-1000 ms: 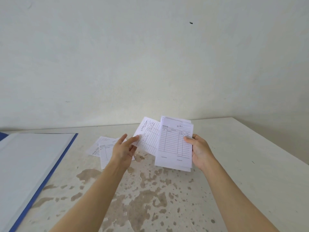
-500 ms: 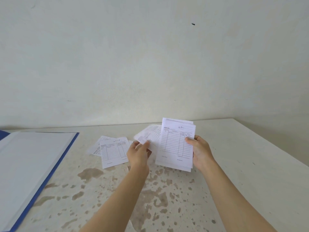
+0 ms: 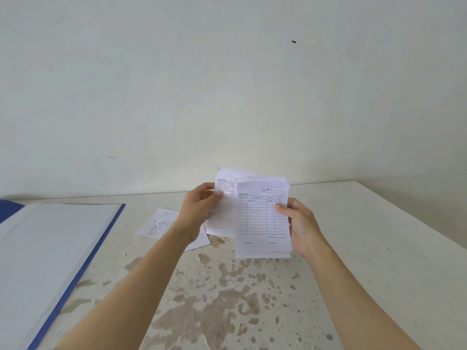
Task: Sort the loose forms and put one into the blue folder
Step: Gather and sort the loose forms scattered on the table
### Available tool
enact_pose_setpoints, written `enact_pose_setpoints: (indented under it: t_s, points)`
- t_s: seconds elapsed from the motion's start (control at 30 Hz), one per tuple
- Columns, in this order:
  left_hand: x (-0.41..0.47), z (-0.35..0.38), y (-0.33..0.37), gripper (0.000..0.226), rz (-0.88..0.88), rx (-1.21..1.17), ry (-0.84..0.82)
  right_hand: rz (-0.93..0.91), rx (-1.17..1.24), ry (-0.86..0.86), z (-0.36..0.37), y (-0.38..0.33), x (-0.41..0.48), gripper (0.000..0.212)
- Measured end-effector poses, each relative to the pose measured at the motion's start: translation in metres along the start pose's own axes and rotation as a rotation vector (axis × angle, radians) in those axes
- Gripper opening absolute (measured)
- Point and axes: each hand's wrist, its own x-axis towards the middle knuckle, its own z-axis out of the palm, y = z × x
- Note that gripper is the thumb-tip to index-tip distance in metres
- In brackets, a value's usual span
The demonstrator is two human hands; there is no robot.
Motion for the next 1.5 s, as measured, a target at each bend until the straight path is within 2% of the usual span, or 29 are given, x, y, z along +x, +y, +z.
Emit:
enact_pose_setpoints:
  t_s: [0.1,0.33,0.47,0.67,0.87,0.97,1.07,1.2,1.3,1.5]
  points:
    - [-0.005,0.008,-0.005,0.015,-0.007,-0.055,-0.042,0.025,0.008,-0.020,0.006,0.003,0.001,0.007]
    - [-0.018,0.018,-0.013,0.023,-0.042,-0.139,0.028,0.034,-0.009,0.019,0.011,0.010,0.003,0.004]
    - [-0.025,0.024,-0.019,0.043,-0.045,-0.031,0.082,0.048,-0.035,0.048,0.021,0.013,0.005,0.013]
    - [-0.033,0.002,-0.022,0.053,-0.051,0.100,0.176,0.025,-0.146,-0.021,0.062,0.027,0.006,0.012]
    - [-0.028,-0.077,-0.017,0.013,-0.163,0.077,0.274,0.035,-0.190,-0.207,0.120,0.041,0.015,0.015]
    - [-0.028,-0.125,-0.021,0.011,-0.178,0.136,0.381,0.024,-0.307,-0.200,0.146,0.057,0.022,0.013]
    - [-0.029,-0.168,-0.029,0.016,-0.177,0.211,0.512,-0.050,-0.501,-0.109,0.160,0.078,0.033,0.010]
    - [-0.029,-0.202,-0.040,0.018,-0.184,0.269,0.589,-0.200,-1.058,0.039,0.168,0.101,0.043,0.040]
    - [-0.027,-0.211,-0.046,0.016,-0.187,0.252,0.595,-0.199,-1.368,0.071,0.174,0.109,0.043,0.062]
    - [-0.025,-0.213,-0.052,0.008,-0.163,0.273,0.571,-0.140,-1.459,0.027,0.185,0.111,0.046,0.074]
